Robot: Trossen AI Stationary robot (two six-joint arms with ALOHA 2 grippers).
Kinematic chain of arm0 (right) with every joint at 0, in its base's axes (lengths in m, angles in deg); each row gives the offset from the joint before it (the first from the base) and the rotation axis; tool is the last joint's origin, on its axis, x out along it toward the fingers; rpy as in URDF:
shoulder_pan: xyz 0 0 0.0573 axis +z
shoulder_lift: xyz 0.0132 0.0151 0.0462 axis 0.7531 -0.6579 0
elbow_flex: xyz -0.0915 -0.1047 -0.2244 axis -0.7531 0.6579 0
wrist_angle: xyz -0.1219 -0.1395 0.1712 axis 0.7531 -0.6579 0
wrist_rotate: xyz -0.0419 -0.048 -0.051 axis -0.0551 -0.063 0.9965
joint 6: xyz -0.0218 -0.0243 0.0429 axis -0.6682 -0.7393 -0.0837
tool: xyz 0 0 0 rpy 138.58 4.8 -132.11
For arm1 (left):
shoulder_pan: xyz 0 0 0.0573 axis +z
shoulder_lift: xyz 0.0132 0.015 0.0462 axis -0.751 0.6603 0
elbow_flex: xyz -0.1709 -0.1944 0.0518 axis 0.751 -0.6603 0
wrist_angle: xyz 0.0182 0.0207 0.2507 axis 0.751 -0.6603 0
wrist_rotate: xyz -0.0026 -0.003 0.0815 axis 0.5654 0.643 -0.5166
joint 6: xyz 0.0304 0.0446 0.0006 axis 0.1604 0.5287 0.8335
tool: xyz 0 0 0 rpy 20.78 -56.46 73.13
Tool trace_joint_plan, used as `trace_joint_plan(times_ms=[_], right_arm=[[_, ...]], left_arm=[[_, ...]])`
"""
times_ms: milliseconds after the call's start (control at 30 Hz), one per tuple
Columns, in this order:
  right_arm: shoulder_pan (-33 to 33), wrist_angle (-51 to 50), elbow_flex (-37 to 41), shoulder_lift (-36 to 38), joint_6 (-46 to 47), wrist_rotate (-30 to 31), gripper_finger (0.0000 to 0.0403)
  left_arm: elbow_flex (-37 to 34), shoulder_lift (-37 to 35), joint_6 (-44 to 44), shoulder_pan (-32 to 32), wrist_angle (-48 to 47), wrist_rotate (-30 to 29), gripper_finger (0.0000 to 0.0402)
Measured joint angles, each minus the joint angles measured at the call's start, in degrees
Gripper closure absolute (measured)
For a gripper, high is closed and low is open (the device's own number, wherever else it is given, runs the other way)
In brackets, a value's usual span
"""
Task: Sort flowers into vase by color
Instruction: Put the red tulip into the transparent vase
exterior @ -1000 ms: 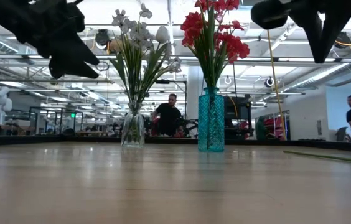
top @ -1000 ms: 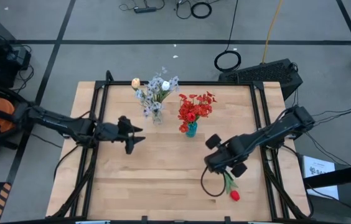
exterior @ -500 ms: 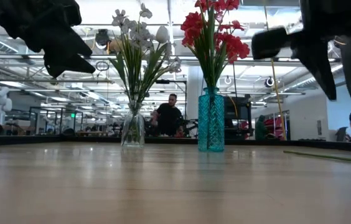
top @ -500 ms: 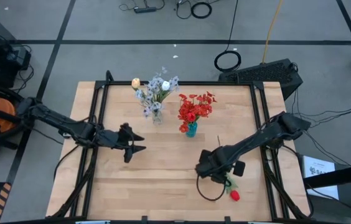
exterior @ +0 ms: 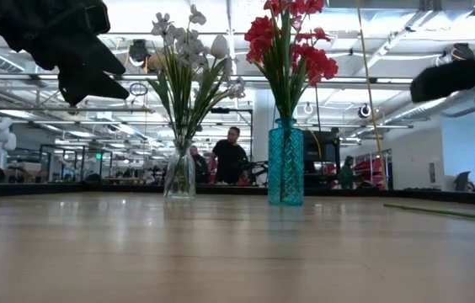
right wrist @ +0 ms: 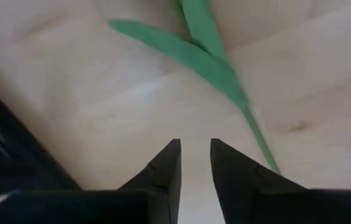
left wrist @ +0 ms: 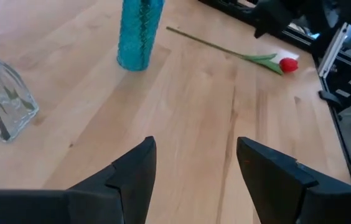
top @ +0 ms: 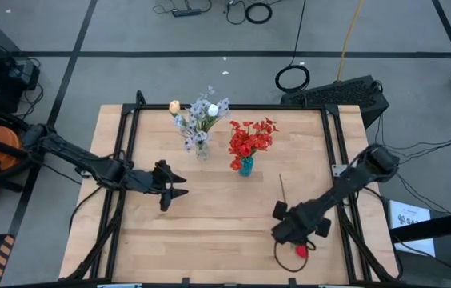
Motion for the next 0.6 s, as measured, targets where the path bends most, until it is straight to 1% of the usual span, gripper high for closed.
trace_joint_plan(times_ms=[167, 267, 400, 500, 600], right_arm=[[2.75, 7.55, 3.41, 4.05, -1.53, 5.43, 0.0334], [3.55, 12.87, 5.35, 4.51, -3.43, 6.84, 0.0334], [4.15, 16.12, 8.12, 4.36, -7.54, 9.98, 0.0334], [4.11, 18.08, 10.03, 4.36, -9.79, 11.21, 0.0334], [4.1, 20.13, 12.05, 4.36, -11.51, 11.15, 0.0334]], left_arm=[[0.0, 1.11, 0.07, 0.0, 0.08, -0.48, 0.0174], [0.0, 1.82, 0.09, 0.0, -0.23, -1.37, 0.0174], [0.0, 2.5, 0.07, 0.0, -0.17, -1.64, 0.0174], [0.0, 2.55, 0.05, 0.0, 0.04, -1.64, 0.0174], [0.0, 2.59, 0.05, 0.0, -0.01, -1.64, 0.0174]])
